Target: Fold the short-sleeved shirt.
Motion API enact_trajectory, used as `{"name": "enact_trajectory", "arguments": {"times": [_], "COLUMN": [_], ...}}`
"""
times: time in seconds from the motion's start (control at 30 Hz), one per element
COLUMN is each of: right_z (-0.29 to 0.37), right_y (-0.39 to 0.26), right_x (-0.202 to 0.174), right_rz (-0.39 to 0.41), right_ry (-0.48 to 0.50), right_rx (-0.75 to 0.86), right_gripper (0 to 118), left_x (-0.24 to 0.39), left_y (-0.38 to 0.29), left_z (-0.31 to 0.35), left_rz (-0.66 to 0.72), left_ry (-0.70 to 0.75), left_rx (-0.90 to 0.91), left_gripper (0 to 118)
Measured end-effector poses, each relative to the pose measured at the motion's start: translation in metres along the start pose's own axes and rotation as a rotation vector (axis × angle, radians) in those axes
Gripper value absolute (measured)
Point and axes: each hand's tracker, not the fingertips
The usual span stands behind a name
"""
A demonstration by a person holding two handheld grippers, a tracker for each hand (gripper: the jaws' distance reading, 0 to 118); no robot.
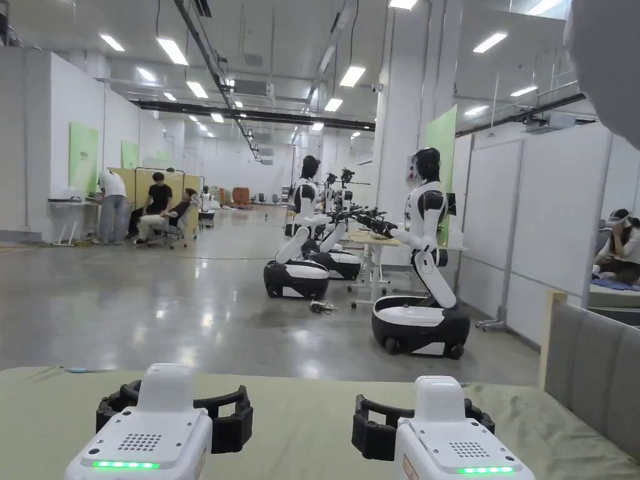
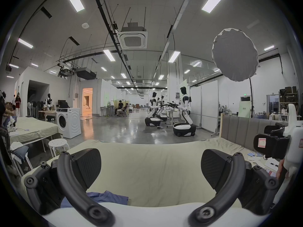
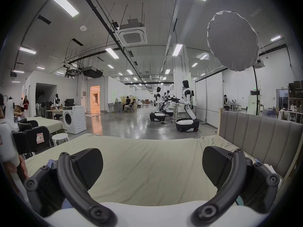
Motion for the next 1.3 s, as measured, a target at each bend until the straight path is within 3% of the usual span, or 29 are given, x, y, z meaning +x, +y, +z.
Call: {"name": "enact_trajectory", "arguments": {"times": [0.1,0.13,0.17,0.2,0.23,0.27,0.33,0.4,0.7,0.8,0.93,1.03,1.13,1.2,1.27,1.3], "right_z": [0.000,0.001,0.002,0.003,0.004,0.003,0.004,0.002,0.008,0.004,0.006,0.014,0.018,0.005,0.000,-0.003], "right_y": [0.000,0.000,0.000,0.001,0.000,0.001,0.001,0.001,0.001,-0.008,-0.023,-0.034,-0.051,-0.075,-0.088,-0.094], "right_x": [0.000,0.001,0.001,0.001,0.000,0.000,0.001,0.004,-0.005,-0.031,-0.092,-0.134,-0.163,-0.174,-0.178,-0.179], "right_rz": [0.008,0.013,0.018,0.025,0.037,0.042,0.028,0.021,0.049,0.039,0.018,-0.021,-0.022,-0.014,-0.009,-0.005], "right_ry": [-0.008,-0.012,-0.022,-0.027,-0.035,-0.045,-0.054,-0.036,-0.037,0.053,0.200,0.309,0.372,0.394,0.403,0.404], "right_rx": [-0.004,0.000,0.009,0.015,0.015,0.012,0.015,-0.002,-0.046,-0.050,-0.043,-0.084,-0.106,-0.126,-0.146,-0.155], "right_gripper": [114,107,86,38,6,3,2,2,2,2,2,2,2,2,2,2], "left_x": [-0.001,-0.002,-0.002,-0.001,0.000,0.002,0.004,-0.003,-0.012,-0.036,-0.088,-0.128,-0.164,-0.189,-0.215,-0.226], "left_y": [0.000,0.000,0.000,0.001,0.001,0.000,0.000,0.001,-0.009,-0.013,-0.019,-0.020,-0.029,-0.045,-0.080,-0.102], "left_z": [-0.001,0.000,-0.001,-0.001,-0.001,0.002,0.003,0.000,0.013,0.035,0.069,0.086,0.076,0.059,0.031,0.024], "left_rz": [0.003,0.008,0.008,0.005,-0.002,-0.016,-0.013,0.056,0.045,0.011,-0.001,-0.057,-0.086,0.014,0.205,0.321], "left_ry": [0.004,0.000,-0.010,-0.026,-0.042,-0.031,0.054,-0.028,0.043,0.111,0.261,0.293,0.279,0.211,0.127,0.089], "left_rx": [0.003,0.001,-0.007,-0.018,-0.022,0.002,0.029,-0.005,0.013,0.025,0.026,-0.057,-0.278,-0.556,-0.793,-0.803], "left_gripper": [117,117,116,90,27,4,4,4,4,4,10,9,9,10,10,9]}}
